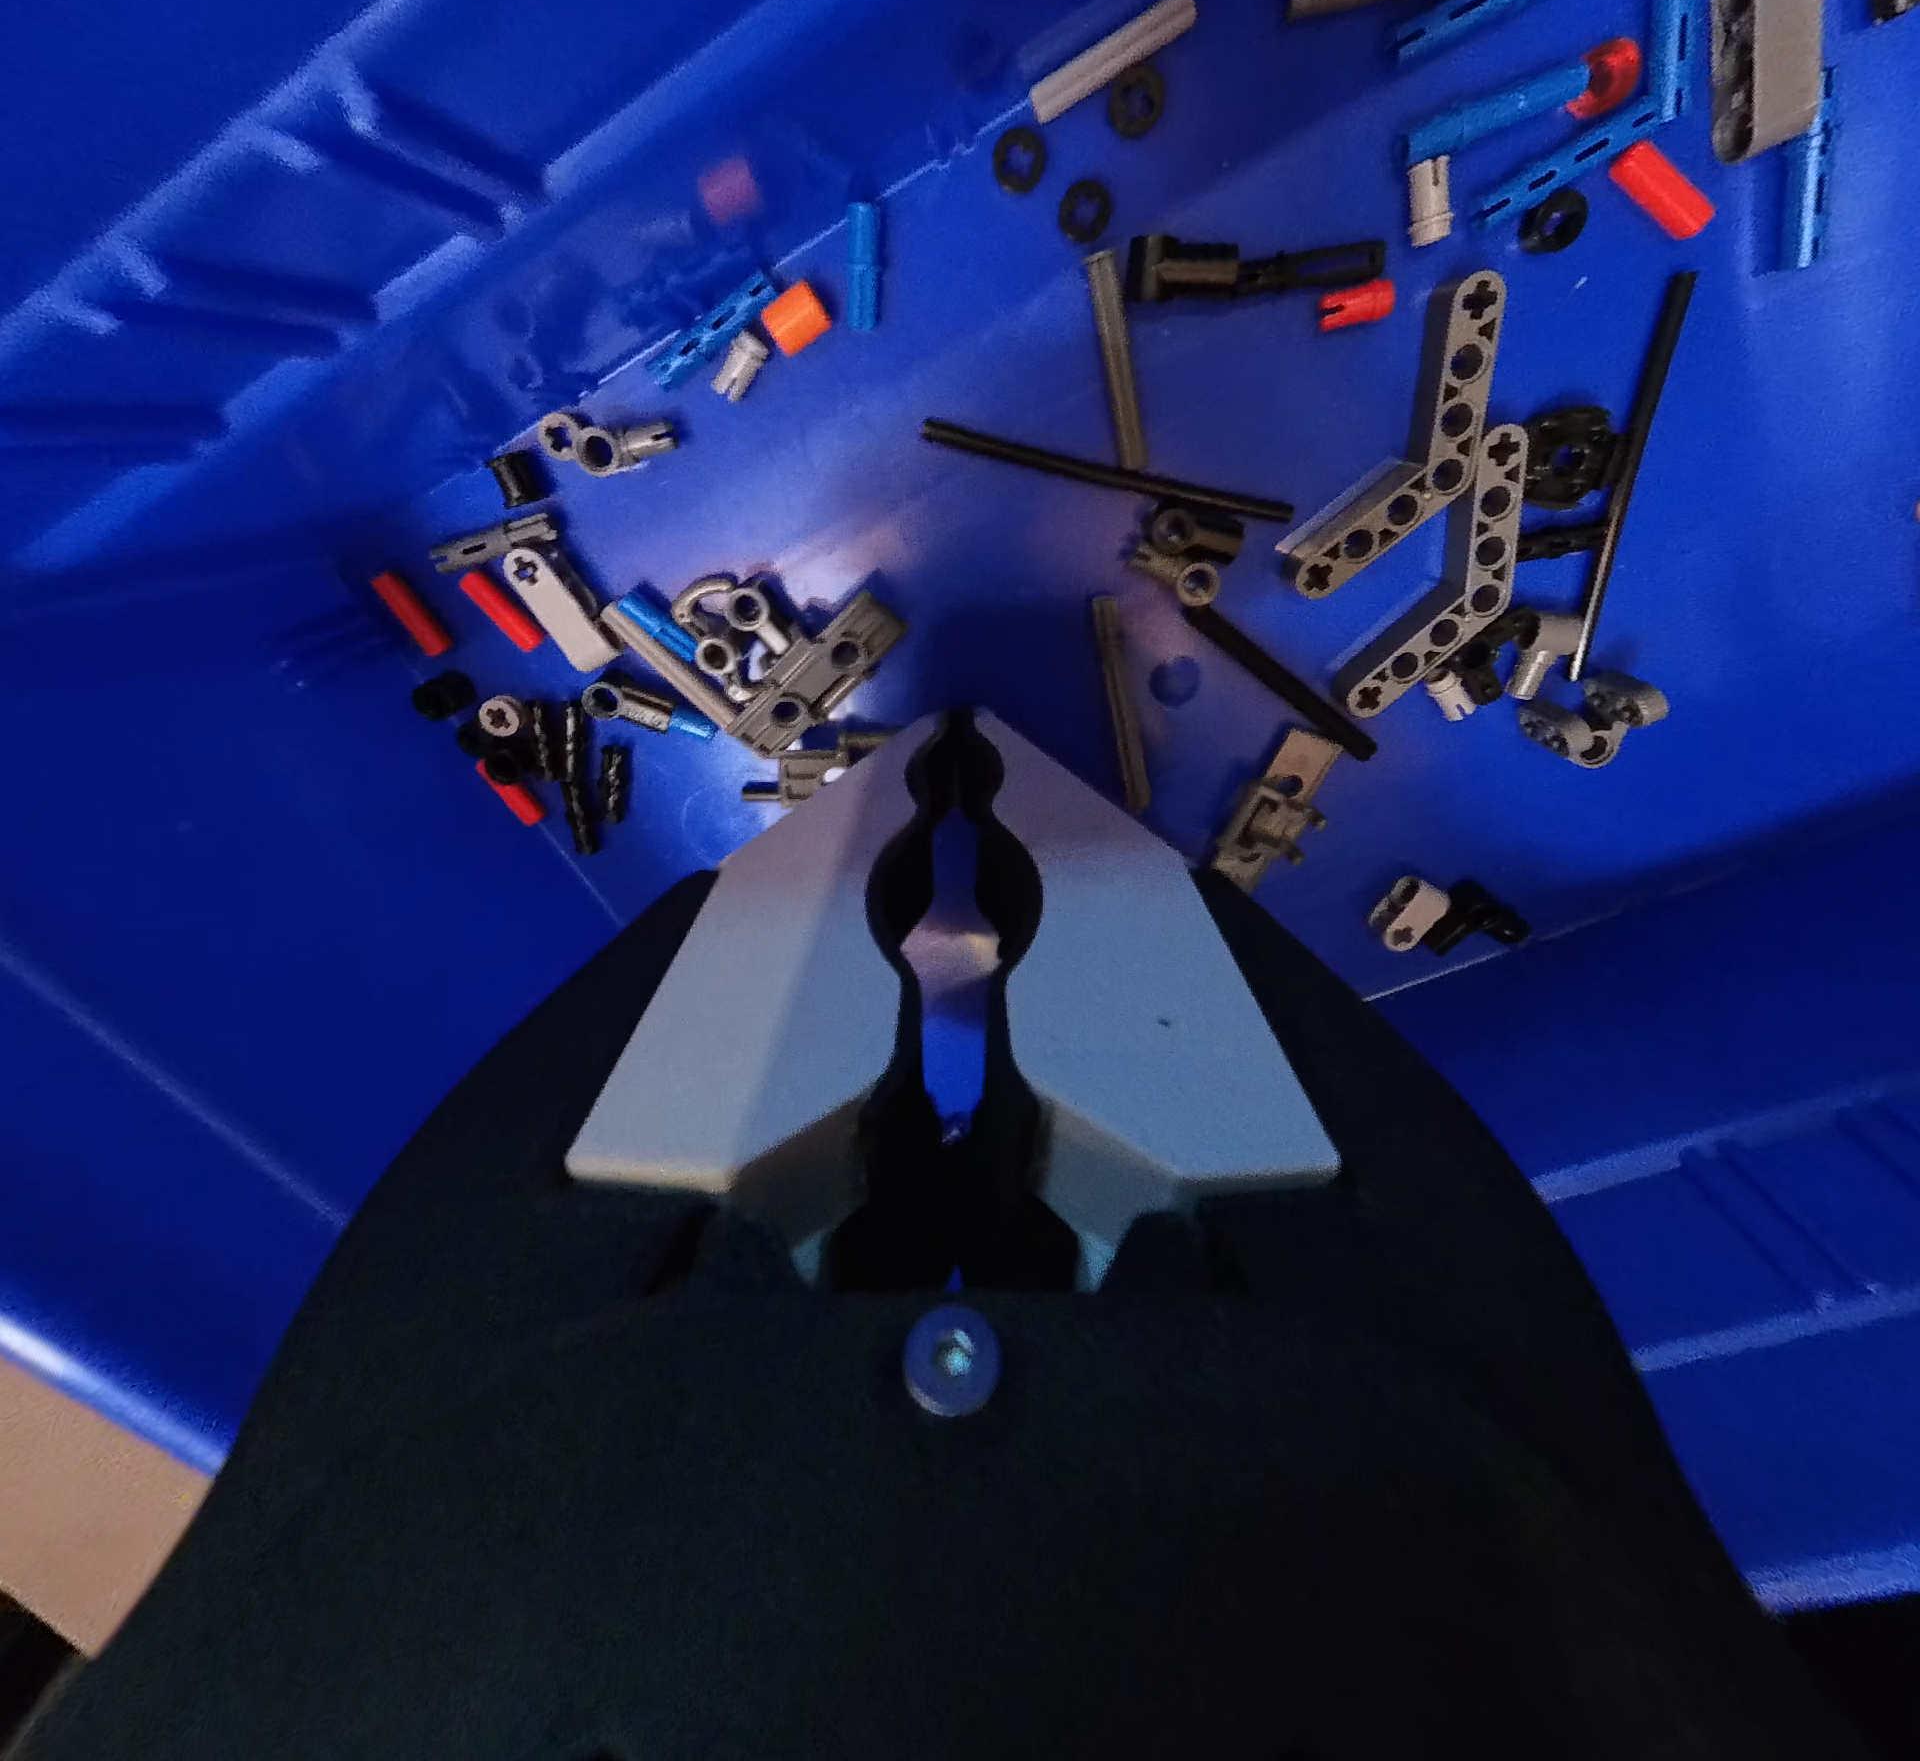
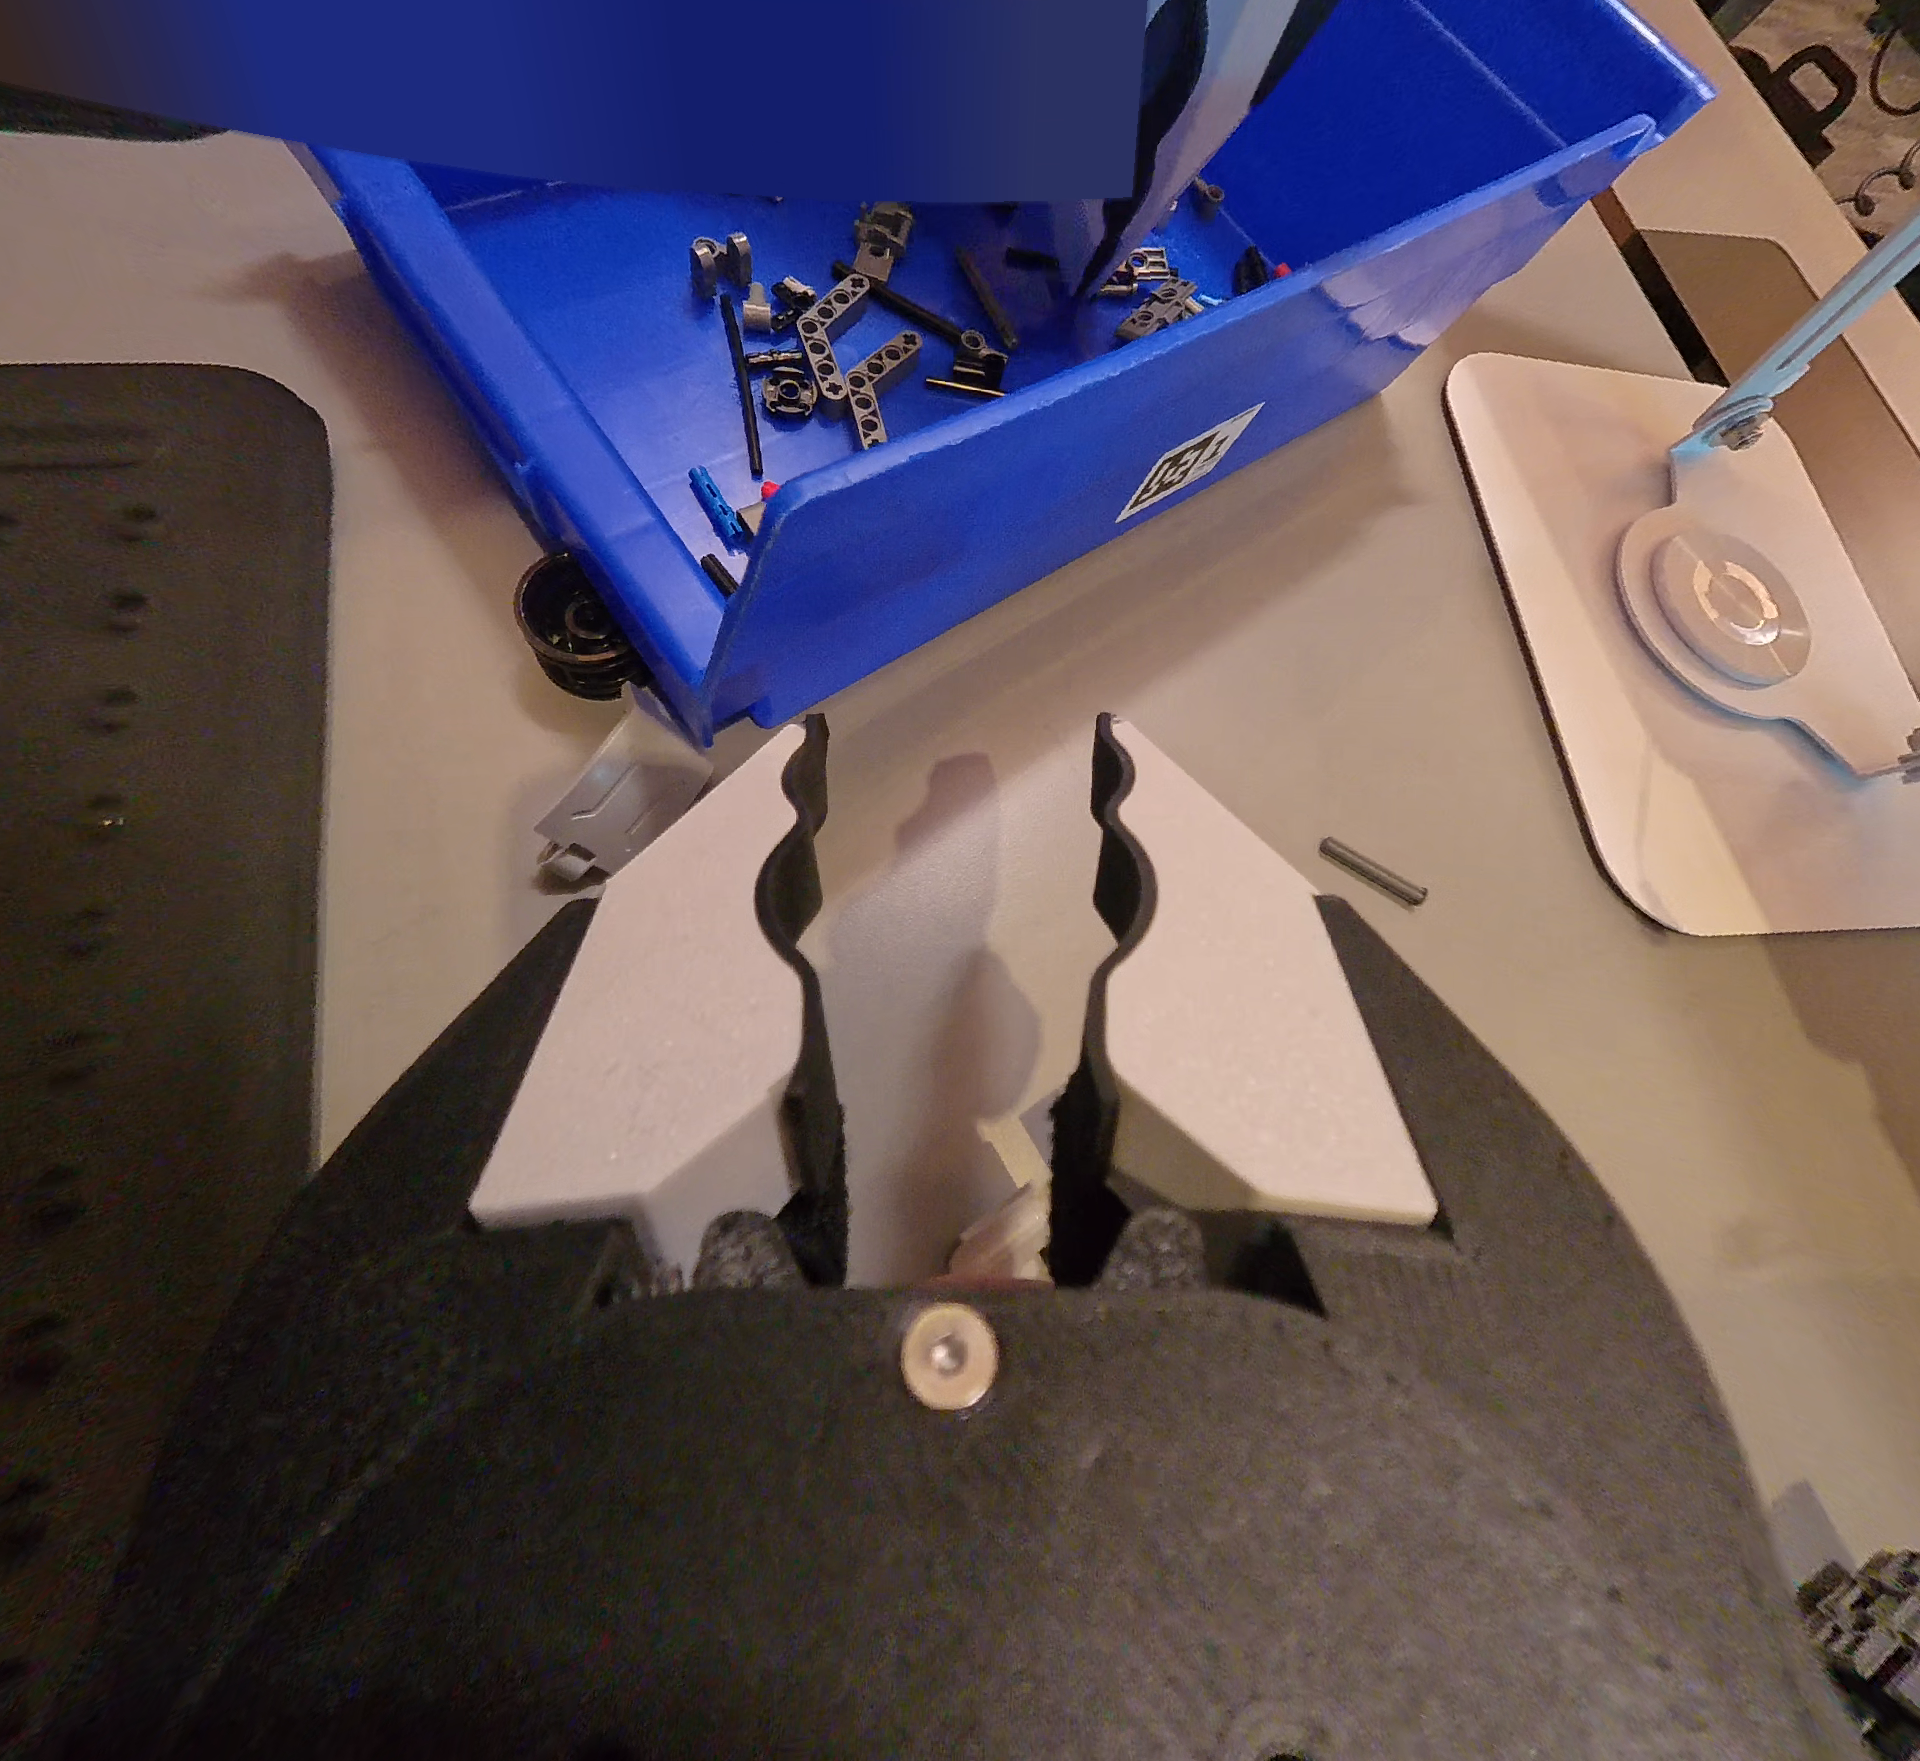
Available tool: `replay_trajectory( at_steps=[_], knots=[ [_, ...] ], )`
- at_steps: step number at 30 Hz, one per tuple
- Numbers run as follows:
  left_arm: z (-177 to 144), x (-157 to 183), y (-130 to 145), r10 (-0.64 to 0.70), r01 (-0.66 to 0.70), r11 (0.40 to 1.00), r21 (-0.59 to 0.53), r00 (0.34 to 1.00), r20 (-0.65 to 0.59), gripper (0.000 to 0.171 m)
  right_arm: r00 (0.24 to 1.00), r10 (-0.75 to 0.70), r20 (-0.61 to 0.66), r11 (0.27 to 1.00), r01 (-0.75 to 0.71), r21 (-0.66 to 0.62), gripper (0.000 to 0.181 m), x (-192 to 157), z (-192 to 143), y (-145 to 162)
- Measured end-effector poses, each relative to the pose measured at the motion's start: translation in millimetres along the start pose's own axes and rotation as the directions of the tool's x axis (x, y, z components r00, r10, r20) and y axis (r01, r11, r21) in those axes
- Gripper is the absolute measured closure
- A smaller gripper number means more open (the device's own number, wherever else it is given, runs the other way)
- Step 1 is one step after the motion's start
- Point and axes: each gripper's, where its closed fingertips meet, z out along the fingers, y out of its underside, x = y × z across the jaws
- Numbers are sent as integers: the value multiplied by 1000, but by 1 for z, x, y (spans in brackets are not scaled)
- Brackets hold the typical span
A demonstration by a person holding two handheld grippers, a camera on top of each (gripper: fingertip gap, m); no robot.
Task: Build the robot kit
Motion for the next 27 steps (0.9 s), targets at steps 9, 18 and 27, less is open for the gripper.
replay_trajectory(
  at_steps=[9,18,27],
  knots=[
    [-21,-25,16,-71,72,997,-2,991,114,171,1000,-5,-4,1000,5,1,132,0,-1,-1],
    [-35,-29,32,-114,117,993,-15,984,133,166,1000,-6,-2,1000,6,0,132,0,-1,0],
    [-19,-1,50,-130,128,982,-137,991,-8,157,1000,-8,-3,1000,8,-5,132,0,0,1]
  ],
)
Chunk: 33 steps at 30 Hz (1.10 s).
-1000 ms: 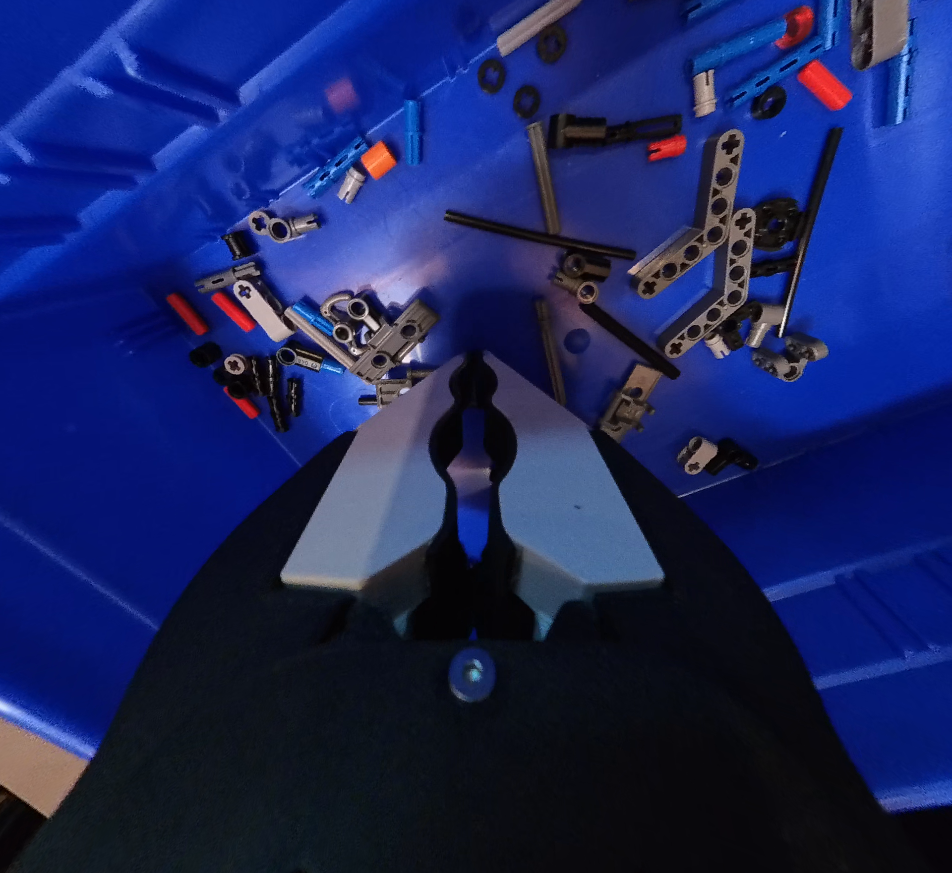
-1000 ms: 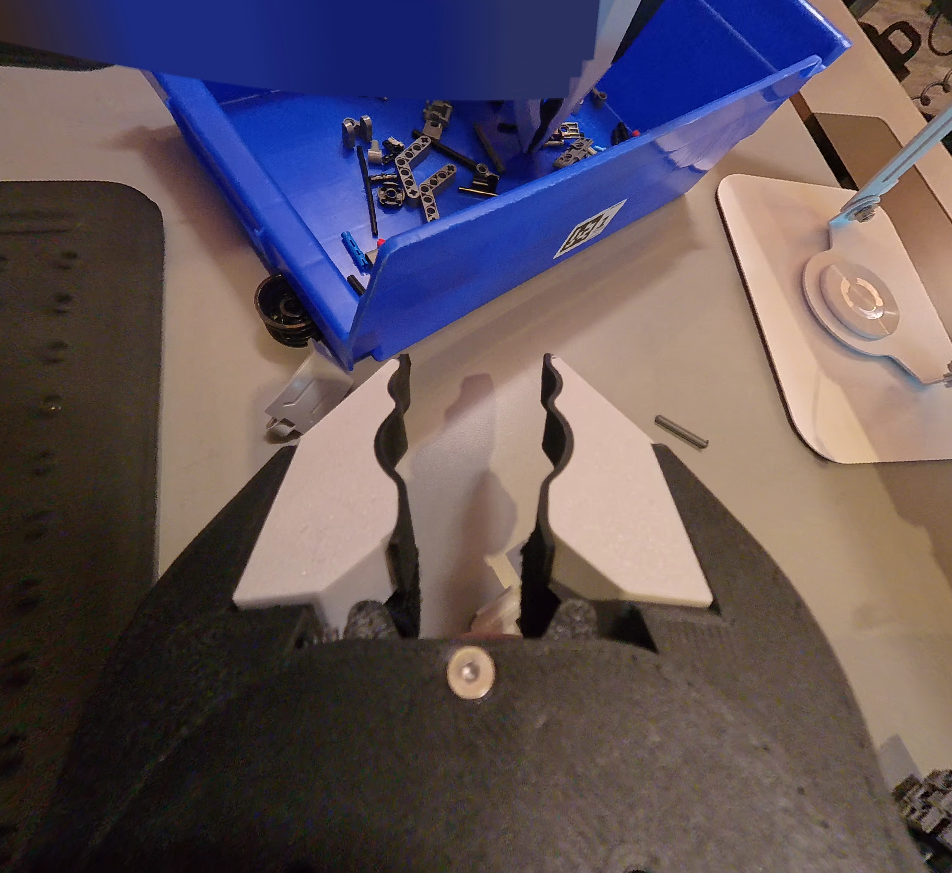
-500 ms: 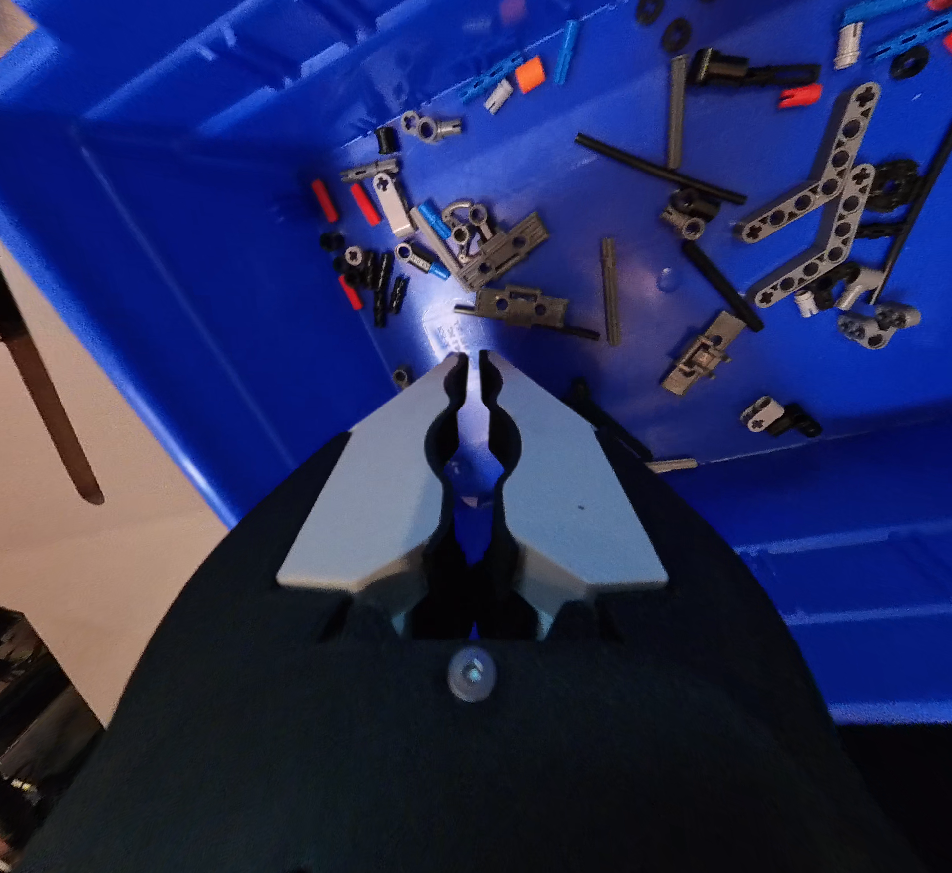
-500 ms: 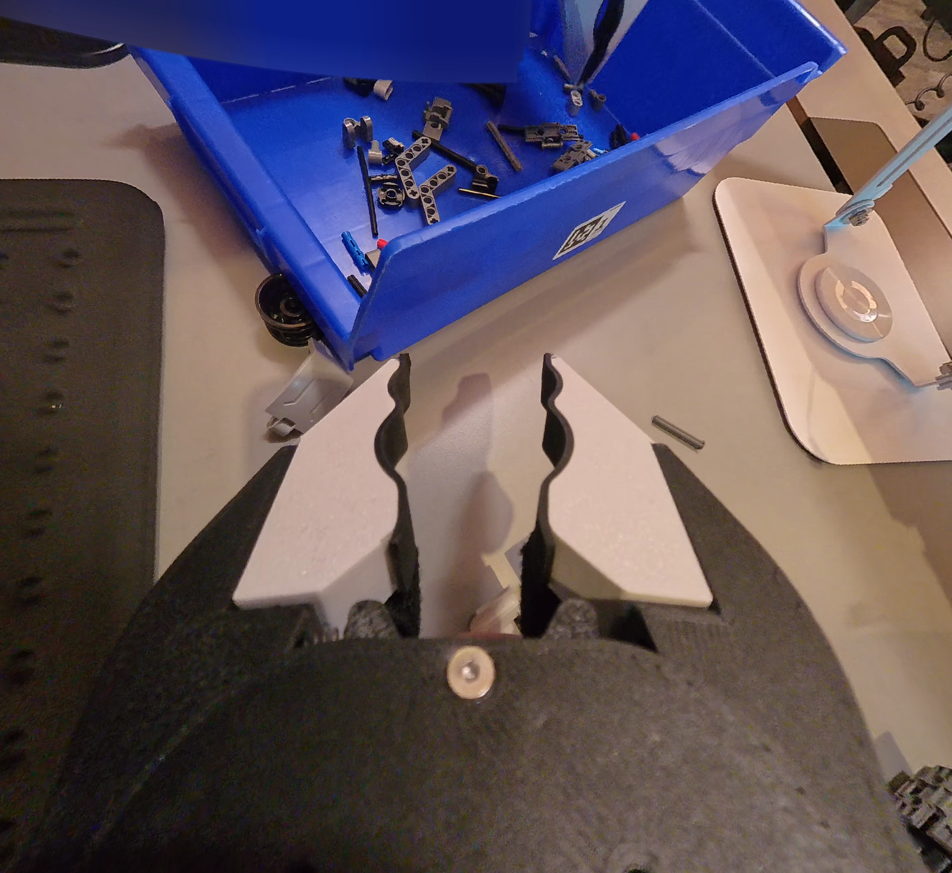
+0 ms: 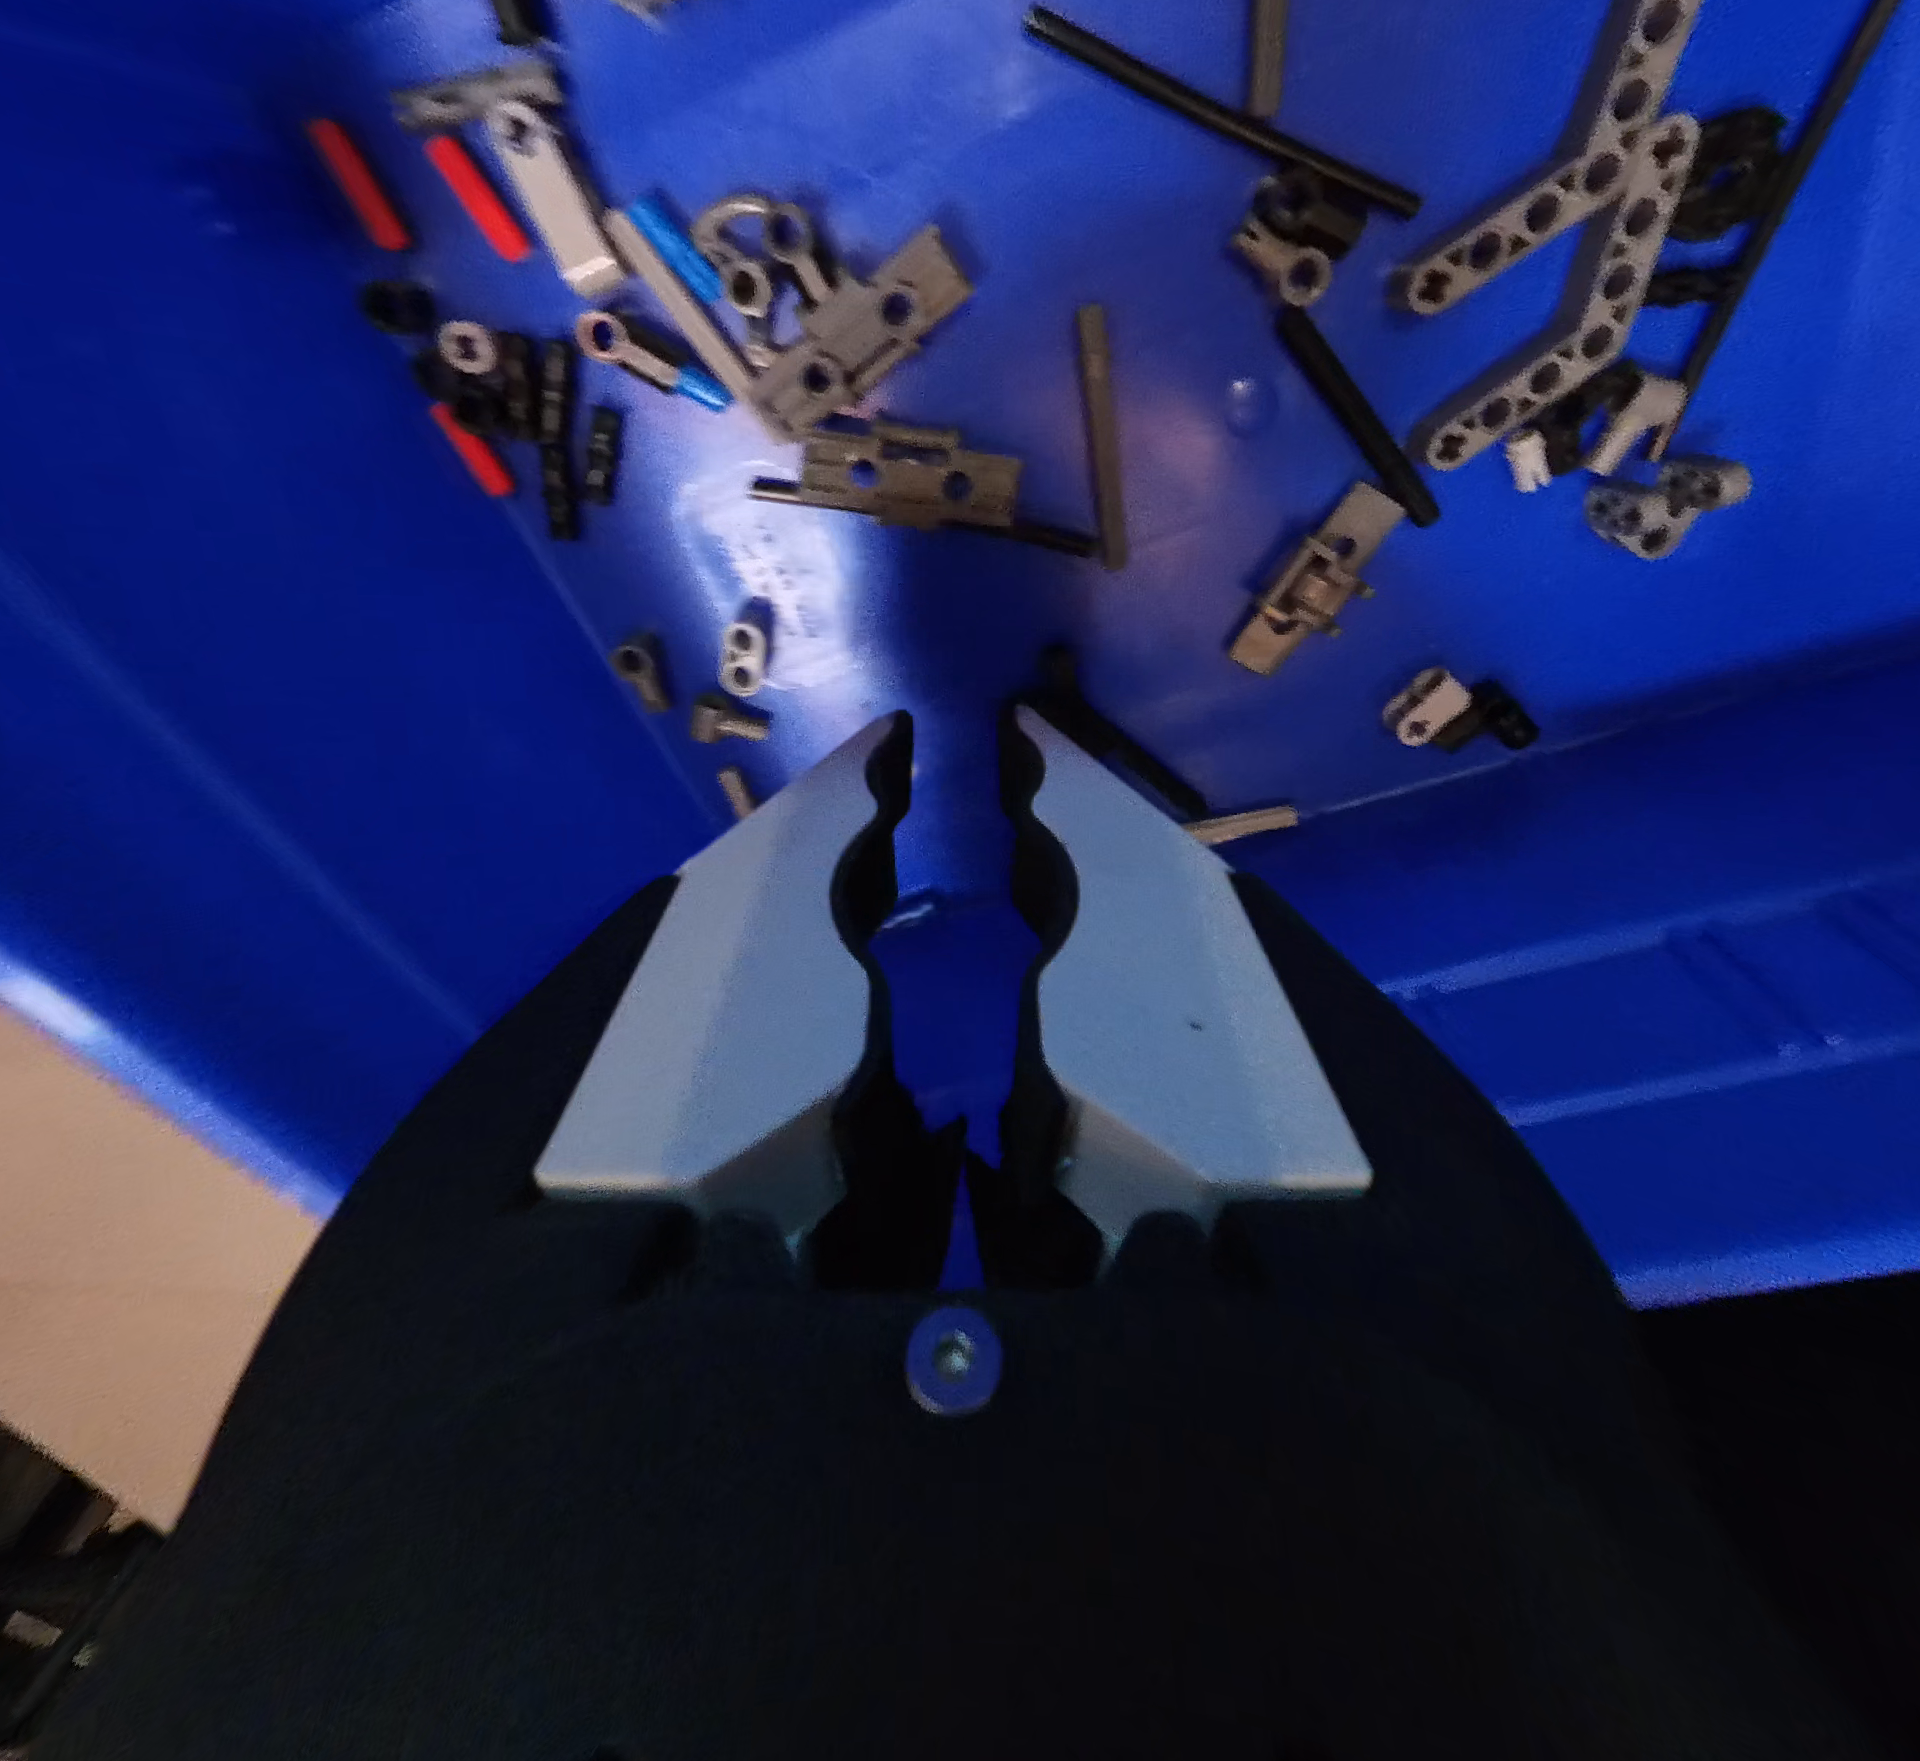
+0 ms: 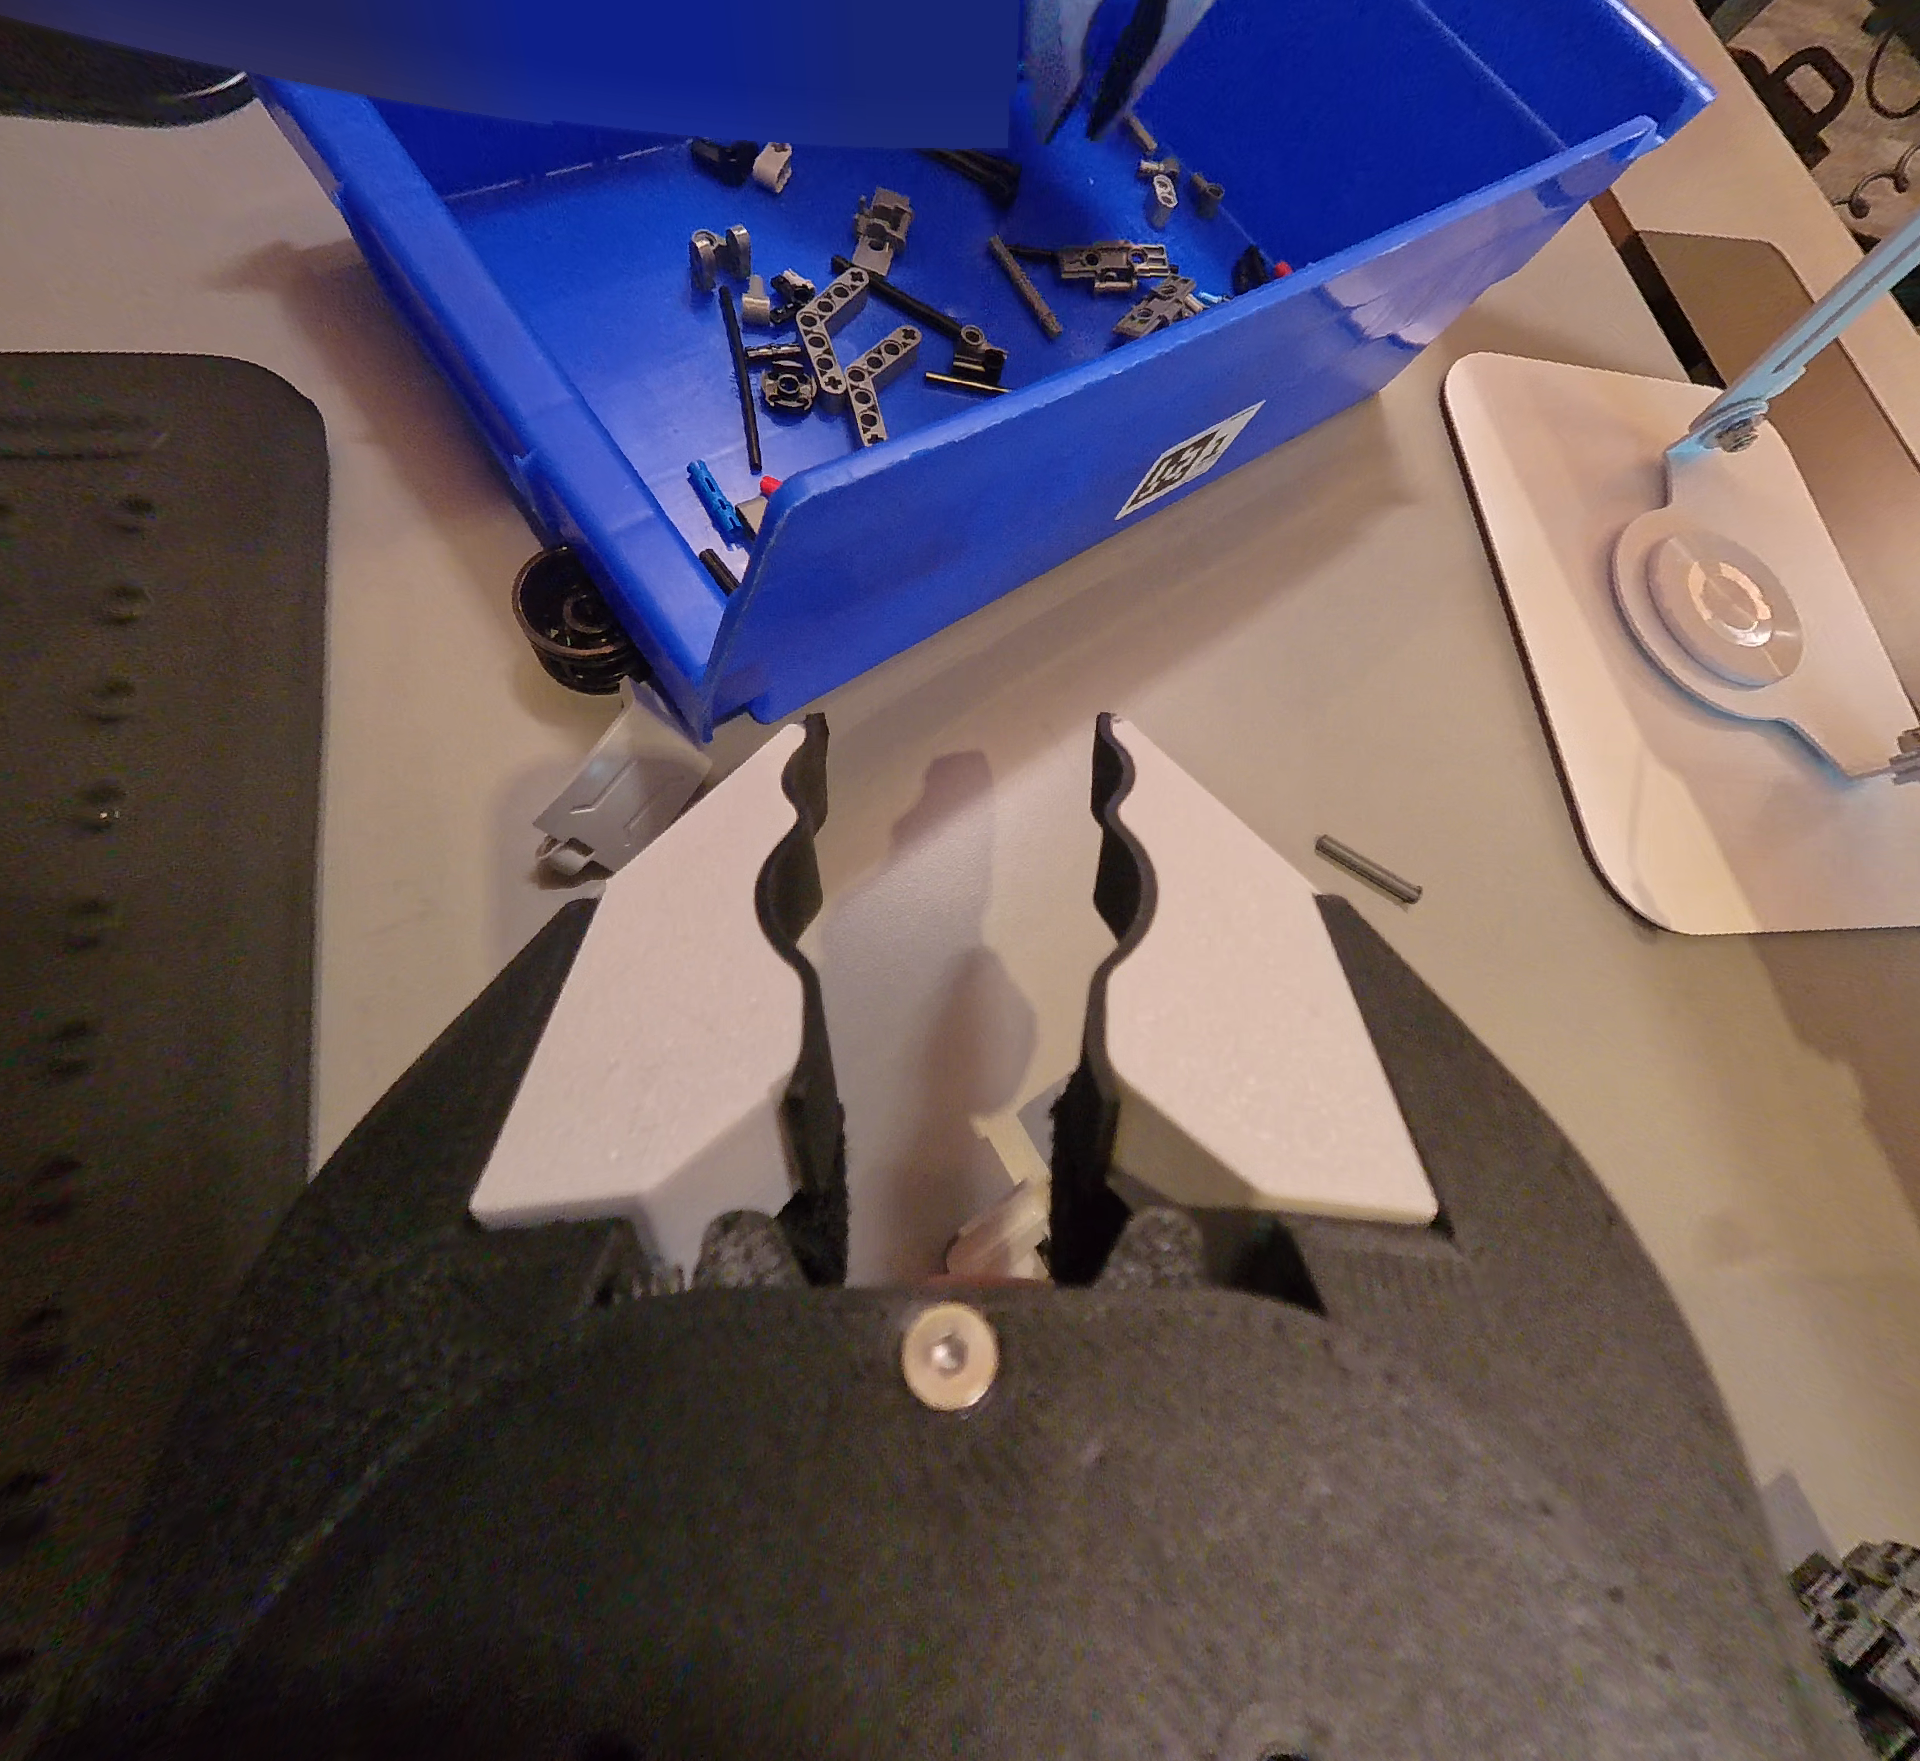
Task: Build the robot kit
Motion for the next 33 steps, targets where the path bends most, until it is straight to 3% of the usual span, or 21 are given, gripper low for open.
replay_trajectory(
  at_steps=[4,11,14,19,23,33],
  knots=[
    [13,10,10,8,-12,996,-92,999,-46,155,1000,-1,0,1000,1,-2,132,0,0,0],
    [17,9,8,15,-18,993,-115,999,-31,158,1000,-3,-3,1000,3,-2,132,0,0,0],
    [15,7,3,32,-33,996,-89,999,-10,159,1000,-4,-4,1000,4,-2,132,0,0,0],
    [-4,-30,-19,17,-20,1000,15,978,207,159,1000,-4,-7,1000,4,-2,132,1,-1,0],
    [-19,-40,-24,-6,-14,997,72,962,272,161,1000,-6,-9,1000,6,0,132,1,-2,0],
    [-27,-44,-23,-18,-9,996,88,954,299,160,1000,-8,-11,1000,8,-2,132,1,-2,0]
  ],
)
